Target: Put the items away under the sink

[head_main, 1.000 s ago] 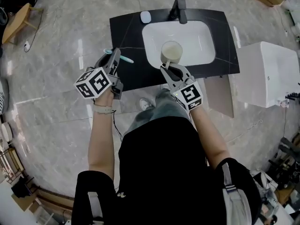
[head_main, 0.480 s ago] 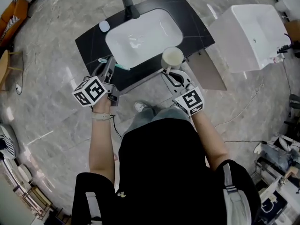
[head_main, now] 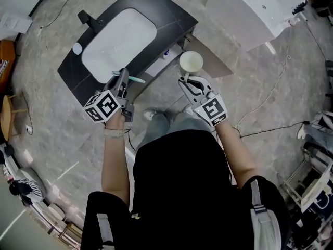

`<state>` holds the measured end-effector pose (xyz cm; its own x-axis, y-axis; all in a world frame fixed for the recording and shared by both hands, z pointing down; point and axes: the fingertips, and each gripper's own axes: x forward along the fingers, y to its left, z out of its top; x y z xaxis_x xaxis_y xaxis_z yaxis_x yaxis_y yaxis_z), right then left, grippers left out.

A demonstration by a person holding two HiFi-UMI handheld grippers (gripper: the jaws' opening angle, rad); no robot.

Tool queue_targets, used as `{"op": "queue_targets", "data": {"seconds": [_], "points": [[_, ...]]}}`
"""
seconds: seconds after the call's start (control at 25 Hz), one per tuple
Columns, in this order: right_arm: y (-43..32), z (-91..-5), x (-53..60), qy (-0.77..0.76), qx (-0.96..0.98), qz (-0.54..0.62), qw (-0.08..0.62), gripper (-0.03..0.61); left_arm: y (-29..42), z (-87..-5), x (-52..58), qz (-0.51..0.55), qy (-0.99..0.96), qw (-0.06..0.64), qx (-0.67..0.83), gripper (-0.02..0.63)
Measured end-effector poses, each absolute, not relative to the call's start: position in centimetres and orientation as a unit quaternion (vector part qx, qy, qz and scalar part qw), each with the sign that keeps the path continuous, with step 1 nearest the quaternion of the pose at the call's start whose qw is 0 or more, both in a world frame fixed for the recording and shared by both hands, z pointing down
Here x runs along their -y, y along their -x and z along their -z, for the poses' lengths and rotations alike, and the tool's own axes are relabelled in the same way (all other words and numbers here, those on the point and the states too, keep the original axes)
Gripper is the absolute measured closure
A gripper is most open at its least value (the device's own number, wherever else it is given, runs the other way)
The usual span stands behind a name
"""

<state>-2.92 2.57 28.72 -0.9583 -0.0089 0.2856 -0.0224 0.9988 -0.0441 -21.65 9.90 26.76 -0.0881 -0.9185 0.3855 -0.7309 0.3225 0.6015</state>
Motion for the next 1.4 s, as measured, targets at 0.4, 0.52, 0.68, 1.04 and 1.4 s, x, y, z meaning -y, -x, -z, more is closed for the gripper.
{"op": "queue_targets", "data": {"seconds": [0.4, 0.52, 0.68, 1.04, 1.4], "points": [[-6.4, -31.9, 2.2, -0.074, 0.987, -0.061, 0.131, 0.531, 11.2, -31.0, -1.4, 0.038, -0.628, 0.399, 0.667, 0.575], [-8.0, -33.2, 3.1, -0.098, 0.984, -0.076, 0.13, 0.531, 8.7, -32.7, -0.1, 0.001, -0.652, 0.405, 0.641, 0.575], [-9.4, -34.9, 3.6, -0.13, 0.979, -0.093, 0.127, 0.532, 6.5, -35.5, 1.2, -0.04, -0.675, 0.421, 0.605, 0.575], [-8.5, -40.4, 3.8, -0.174, 0.969, -0.105, 0.14, 0.532, 5.0, -42.3, 3.0, -0.116, -0.719, 0.432, 0.532, 0.575], [-4.7, -48.7, 2.4, -0.163, 0.96, -0.127, 0.187, 0.532, 5.4, -51.1, 0.9, -0.147, -0.722, 0.47, 0.486, 0.575]]}}
